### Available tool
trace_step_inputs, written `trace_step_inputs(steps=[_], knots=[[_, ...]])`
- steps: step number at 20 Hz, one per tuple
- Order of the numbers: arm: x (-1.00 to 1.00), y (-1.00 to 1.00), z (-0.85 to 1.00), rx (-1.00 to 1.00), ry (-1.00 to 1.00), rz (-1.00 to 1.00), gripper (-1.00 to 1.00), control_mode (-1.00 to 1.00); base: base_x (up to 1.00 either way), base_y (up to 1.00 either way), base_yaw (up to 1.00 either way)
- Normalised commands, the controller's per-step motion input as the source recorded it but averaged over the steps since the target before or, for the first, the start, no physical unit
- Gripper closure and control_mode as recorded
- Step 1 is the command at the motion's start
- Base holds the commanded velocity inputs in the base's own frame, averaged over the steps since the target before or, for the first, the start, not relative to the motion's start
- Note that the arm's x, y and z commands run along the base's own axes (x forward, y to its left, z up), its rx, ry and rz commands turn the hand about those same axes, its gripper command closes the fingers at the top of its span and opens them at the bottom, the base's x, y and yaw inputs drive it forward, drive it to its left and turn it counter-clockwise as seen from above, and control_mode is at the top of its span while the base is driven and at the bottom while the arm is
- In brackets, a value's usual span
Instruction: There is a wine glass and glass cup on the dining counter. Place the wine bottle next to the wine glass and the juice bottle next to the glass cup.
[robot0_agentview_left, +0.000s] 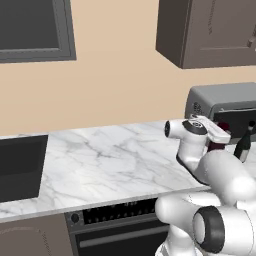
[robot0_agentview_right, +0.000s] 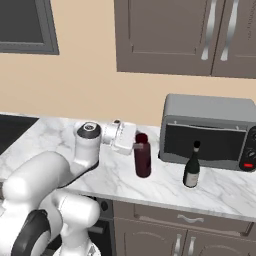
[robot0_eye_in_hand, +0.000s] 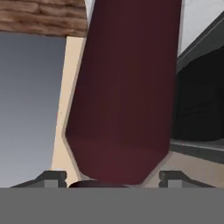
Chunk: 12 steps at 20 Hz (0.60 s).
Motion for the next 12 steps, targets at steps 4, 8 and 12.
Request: trace_step_inputs(steps=[4, 8, 12], knots=[[0.0, 1.0, 1.0, 0.04, 0.18, 0.34, 1.0, -1.0, 0.0, 0.0, 0.0], [0.0, 1.0, 0.77, 0.11, 0.19, 0.39, 1.0, -1.0, 0.0, 0.0, 0.0], [0.11, 1.0, 0.39, 0.04, 0.09, 0.43, 1.0, -1.0, 0.0, 0.0, 0.0]])
